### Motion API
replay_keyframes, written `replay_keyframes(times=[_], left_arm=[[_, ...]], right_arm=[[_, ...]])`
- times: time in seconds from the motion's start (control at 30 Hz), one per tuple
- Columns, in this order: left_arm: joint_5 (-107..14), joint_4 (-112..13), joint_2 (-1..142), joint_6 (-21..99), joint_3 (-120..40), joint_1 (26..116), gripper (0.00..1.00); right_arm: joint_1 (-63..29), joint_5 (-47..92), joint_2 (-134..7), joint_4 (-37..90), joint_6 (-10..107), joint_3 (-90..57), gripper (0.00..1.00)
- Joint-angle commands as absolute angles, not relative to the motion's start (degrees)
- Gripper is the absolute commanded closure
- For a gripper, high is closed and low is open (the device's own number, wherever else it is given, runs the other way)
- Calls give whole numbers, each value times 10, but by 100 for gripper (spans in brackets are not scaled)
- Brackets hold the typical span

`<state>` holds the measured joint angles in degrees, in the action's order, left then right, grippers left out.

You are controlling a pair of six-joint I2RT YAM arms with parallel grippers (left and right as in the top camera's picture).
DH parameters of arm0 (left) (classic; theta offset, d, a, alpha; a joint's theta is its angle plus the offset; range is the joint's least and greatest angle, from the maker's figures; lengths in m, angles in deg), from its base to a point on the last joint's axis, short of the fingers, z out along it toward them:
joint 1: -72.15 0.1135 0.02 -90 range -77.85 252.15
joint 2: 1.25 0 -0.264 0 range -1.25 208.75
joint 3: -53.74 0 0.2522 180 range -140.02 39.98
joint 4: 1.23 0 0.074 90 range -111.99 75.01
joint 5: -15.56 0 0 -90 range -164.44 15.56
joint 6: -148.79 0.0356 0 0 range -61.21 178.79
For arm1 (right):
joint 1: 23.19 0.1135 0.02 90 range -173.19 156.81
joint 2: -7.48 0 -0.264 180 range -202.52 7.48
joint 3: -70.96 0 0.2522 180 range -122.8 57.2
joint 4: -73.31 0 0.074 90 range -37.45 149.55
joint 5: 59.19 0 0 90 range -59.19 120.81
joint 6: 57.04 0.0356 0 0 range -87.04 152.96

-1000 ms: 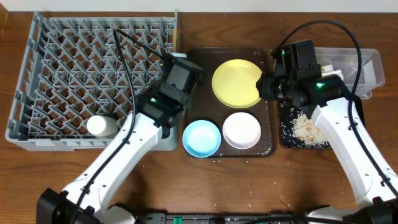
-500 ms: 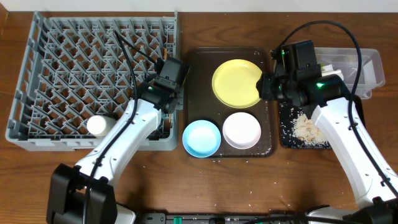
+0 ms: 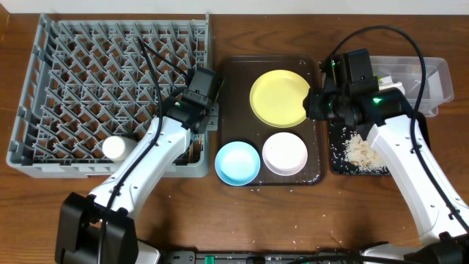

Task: Sort waste into correct bins and load items into the dishwasher
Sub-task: 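Carry the chopstick into the grey dish rack and release, then move the left gripper to the white bowl and grasp its rim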

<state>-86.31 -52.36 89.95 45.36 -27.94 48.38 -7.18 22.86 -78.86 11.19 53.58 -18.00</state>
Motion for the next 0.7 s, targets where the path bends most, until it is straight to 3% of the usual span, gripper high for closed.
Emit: replay_keyframes(times=[0.0, 0.13, 0.3, 0.5, 0.57, 0.67], left_arm=[[-857, -550, 885, 457, -308, 486, 75], [-792, -592, 842, 474, -356, 486, 53], [-616, -585, 784, 487, -362, 486, 37], [-524, -602, 783, 487, -358, 483, 36], [-510, -599, 802, 512, -344, 466, 41], [-510, -590, 836, 519, -333, 439, 41]], right_arm=[[-74, 230, -779, 110, 543, -181, 67], [-74, 231, -779, 112, 543, -181, 67], [-74, 230, -779, 115, 543, -181, 65], [-74, 231, -779, 77, 543, -181, 60], [-74, 259, -779, 48, 552, -181, 57], [-79, 315, -779, 29, 604, -181, 51]])
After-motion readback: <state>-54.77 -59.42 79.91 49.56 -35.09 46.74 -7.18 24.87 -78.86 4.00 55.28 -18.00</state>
